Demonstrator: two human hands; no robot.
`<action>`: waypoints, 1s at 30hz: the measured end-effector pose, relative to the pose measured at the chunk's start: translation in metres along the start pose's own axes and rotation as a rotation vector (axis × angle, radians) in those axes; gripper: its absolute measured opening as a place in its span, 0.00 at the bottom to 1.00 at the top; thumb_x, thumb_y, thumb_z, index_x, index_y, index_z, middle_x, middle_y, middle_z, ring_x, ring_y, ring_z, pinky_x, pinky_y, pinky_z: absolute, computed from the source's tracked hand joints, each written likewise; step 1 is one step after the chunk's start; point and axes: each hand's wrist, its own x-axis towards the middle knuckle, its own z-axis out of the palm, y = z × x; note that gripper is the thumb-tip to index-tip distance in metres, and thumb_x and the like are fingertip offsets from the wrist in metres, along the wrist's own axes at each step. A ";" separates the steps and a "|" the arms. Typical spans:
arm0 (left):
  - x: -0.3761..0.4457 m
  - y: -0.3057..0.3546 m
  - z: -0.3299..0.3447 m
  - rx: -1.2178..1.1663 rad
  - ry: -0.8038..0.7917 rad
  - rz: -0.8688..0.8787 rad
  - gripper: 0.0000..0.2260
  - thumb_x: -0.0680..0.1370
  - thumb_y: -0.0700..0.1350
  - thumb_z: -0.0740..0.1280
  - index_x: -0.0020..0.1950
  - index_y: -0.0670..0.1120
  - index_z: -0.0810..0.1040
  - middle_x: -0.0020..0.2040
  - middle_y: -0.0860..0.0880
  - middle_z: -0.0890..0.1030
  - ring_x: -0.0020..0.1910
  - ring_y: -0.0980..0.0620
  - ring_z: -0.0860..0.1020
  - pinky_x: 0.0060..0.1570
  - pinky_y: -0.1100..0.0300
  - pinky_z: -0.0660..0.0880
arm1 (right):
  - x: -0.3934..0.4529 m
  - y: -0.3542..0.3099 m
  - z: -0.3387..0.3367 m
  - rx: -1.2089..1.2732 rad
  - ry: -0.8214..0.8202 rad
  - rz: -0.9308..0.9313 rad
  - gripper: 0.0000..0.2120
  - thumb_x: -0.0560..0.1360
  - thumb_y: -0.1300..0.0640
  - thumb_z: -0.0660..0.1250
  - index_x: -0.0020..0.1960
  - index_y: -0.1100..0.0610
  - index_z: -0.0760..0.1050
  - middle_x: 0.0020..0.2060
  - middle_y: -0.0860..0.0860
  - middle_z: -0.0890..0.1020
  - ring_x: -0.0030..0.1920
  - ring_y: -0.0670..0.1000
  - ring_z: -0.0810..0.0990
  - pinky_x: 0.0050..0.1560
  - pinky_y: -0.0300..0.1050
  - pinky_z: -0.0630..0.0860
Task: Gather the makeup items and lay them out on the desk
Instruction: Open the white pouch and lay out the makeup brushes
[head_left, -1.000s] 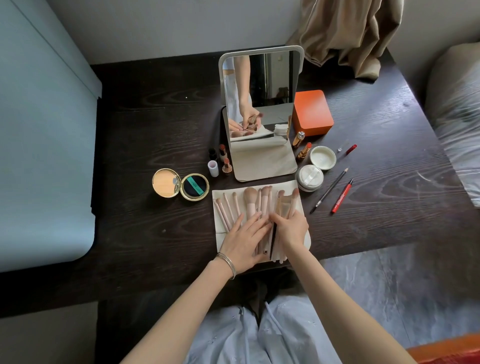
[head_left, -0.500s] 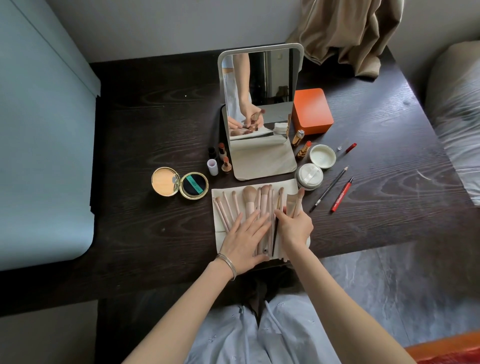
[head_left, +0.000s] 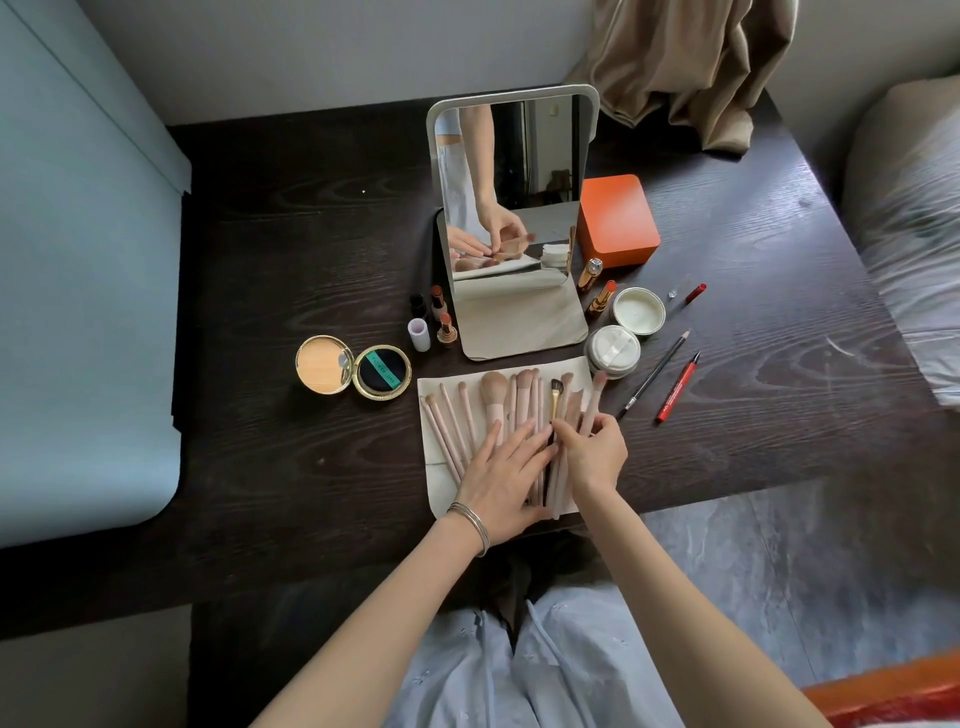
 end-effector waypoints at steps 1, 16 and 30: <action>0.000 0.000 0.000 0.001 -0.001 0.000 0.35 0.74 0.61 0.61 0.76 0.50 0.54 0.78 0.52 0.51 0.77 0.52 0.44 0.71 0.48 0.32 | 0.000 0.001 0.000 0.002 -0.008 0.001 0.12 0.71 0.59 0.72 0.50 0.61 0.73 0.44 0.55 0.79 0.46 0.51 0.77 0.45 0.42 0.72; 0.001 0.001 0.003 0.008 0.025 0.010 0.34 0.74 0.61 0.62 0.76 0.54 0.53 0.78 0.53 0.52 0.77 0.52 0.44 0.69 0.46 0.29 | 0.000 0.004 0.000 -0.051 0.099 -0.023 0.06 0.73 0.54 0.70 0.45 0.56 0.82 0.35 0.49 0.81 0.37 0.47 0.77 0.41 0.40 0.69; -0.003 -0.018 -0.024 -0.293 0.423 -0.450 0.06 0.78 0.44 0.62 0.51 0.46 0.77 0.42 0.48 0.76 0.39 0.51 0.75 0.36 0.60 0.73 | 0.002 0.002 -0.003 0.090 0.114 0.079 0.12 0.70 0.60 0.73 0.49 0.57 0.72 0.45 0.51 0.77 0.47 0.49 0.77 0.50 0.42 0.72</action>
